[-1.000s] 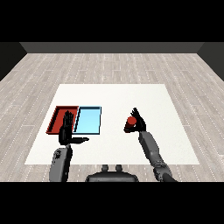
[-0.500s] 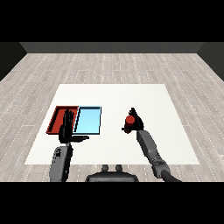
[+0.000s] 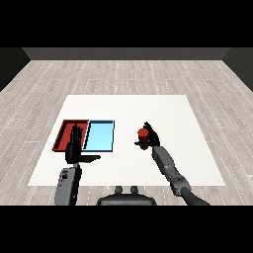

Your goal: Pick the red can and put it in the red box

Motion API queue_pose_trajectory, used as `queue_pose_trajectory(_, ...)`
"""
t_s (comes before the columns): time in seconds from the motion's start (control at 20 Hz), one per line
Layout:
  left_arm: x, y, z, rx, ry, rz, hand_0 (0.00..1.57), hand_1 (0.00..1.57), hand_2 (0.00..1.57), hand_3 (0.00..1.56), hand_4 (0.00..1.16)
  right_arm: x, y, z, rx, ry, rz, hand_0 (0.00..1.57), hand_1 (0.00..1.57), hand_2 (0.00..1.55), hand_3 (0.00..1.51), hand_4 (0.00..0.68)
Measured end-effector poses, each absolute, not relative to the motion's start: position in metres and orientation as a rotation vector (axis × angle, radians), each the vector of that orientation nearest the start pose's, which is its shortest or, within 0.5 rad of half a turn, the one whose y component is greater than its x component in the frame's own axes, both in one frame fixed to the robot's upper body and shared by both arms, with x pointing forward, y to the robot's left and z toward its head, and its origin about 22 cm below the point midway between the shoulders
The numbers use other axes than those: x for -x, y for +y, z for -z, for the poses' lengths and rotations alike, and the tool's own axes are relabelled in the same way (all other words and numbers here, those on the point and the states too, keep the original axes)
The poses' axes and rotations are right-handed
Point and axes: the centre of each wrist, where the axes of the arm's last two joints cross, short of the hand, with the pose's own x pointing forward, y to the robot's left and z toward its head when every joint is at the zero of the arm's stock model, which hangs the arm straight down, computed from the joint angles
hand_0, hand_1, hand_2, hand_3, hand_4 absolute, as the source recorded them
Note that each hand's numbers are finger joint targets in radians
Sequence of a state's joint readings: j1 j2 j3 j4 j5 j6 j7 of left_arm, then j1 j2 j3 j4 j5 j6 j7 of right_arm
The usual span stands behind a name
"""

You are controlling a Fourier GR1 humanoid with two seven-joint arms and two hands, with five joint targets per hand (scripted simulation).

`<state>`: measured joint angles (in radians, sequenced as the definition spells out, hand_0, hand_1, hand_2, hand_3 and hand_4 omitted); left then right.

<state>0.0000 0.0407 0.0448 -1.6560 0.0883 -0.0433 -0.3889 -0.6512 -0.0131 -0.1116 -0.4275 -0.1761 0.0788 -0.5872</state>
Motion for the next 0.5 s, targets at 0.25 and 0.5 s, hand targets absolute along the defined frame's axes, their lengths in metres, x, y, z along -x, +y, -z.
queue_pose_trajectory(0.25,-0.2444,0.2519,-0.0186,0.029,-2.045,-0.044,0.00,0.00,0.00,0.00,0.00,-0.3515,-0.1716,0.0796,-0.125,-1.586,0.022,1.47,1.47,1.46,1.40,0.600)
queue_pose_trajectory(0.5,-0.2473,0.2514,-0.0164,0.031,-2.044,-0.037,0.00,0.00,0.00,0.00,0.00,-0.3518,-0.1719,0.0797,-0.082,-1.605,0.000,1.48,1.48,1.44,1.39,0.598)
